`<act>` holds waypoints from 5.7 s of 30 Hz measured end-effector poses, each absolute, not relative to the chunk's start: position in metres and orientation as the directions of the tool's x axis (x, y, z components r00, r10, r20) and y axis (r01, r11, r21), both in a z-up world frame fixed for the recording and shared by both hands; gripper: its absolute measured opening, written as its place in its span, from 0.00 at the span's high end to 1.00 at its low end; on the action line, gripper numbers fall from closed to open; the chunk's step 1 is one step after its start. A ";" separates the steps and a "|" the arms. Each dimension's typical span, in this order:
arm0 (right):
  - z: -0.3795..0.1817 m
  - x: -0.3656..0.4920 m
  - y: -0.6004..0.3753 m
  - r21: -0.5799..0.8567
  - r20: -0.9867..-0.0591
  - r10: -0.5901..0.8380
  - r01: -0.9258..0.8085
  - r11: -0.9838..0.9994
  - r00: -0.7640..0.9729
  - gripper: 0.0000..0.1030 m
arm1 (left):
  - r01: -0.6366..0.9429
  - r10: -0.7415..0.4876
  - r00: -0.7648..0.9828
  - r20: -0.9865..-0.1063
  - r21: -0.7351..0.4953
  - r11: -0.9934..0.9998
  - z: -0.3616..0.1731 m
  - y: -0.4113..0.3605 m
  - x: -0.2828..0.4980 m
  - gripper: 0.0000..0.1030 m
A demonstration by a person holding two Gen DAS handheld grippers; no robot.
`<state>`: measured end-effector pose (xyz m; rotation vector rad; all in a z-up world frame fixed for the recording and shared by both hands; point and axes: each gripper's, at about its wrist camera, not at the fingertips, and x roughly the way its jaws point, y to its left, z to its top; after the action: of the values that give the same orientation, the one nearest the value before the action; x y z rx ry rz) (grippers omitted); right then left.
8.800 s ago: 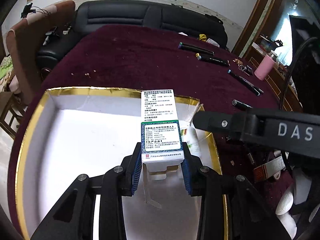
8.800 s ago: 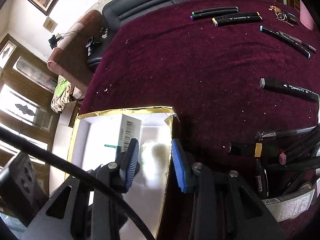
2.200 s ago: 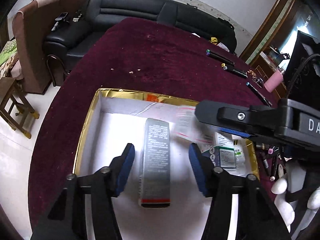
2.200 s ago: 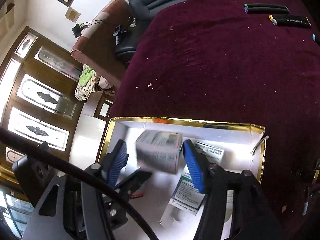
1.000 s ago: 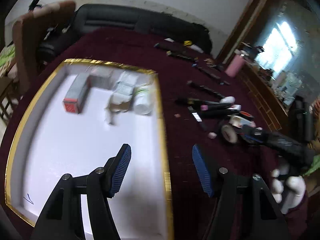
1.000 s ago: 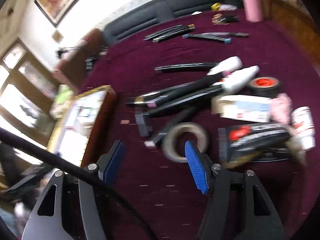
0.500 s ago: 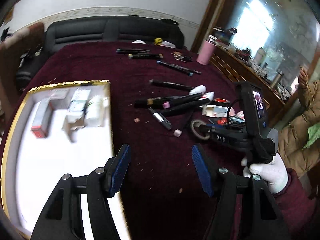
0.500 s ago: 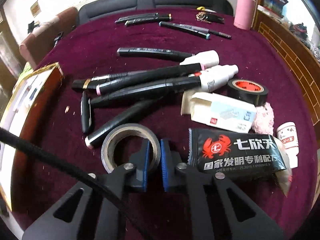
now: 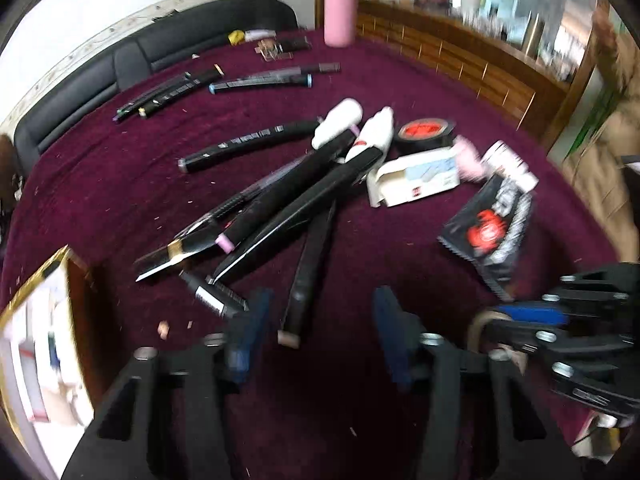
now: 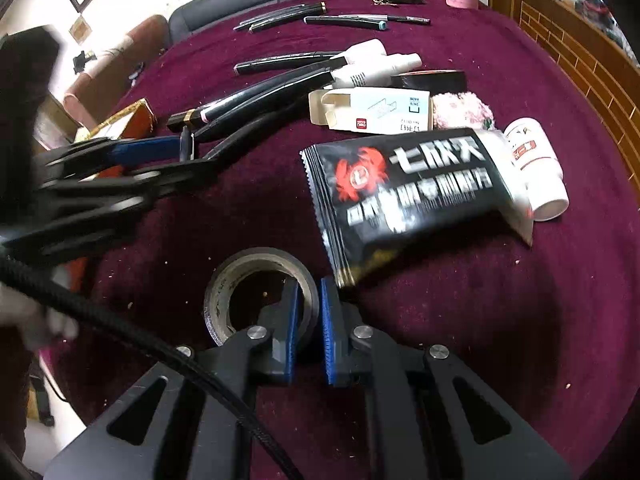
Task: Organize objects
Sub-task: 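Grasp the tape roll with the right gripper, then grasp a black marker with the left gripper while the right gripper holds the tape, then place the marker and tape roll into the tray, open both grippers, then move both grippers back over the remaining clutter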
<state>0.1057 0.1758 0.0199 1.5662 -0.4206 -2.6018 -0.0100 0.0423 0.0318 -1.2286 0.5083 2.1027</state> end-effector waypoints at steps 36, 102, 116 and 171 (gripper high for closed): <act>0.071 0.107 0.136 0.446 -0.716 -0.406 0.076 -0.892 -0.567 0.90 | -0.503 0.463 -0.474 -0.749 -0.202 -0.841 0.093 -0.090 0.050 0.89; 0.077 0.050 0.060 0.454 -0.666 -0.364 0.034 -0.891 -0.651 0.65 | -0.118 0.317 -0.625 -0.713 -0.315 -0.942 0.047 -0.235 -0.002 0.52; 0.069 0.084 0.121 0.494 -0.646 -0.327 -0.052 -0.868 -0.690 0.64 | -0.262 0.437 -0.654 -0.618 -0.357 -0.897 0.106 -0.182 0.046 0.46; 0.029 0.119 0.197 0.496 -0.660 -0.253 -0.157 -0.854 -0.707 0.38 | -0.359 0.365 -0.461 -0.809 -0.206 -0.910 0.044 -0.049 0.011 0.47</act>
<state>0.1194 0.1968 0.0287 1.1790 -0.8300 -2.7300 0.0114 -0.0486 0.0437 -1.3170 -0.0087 2.3741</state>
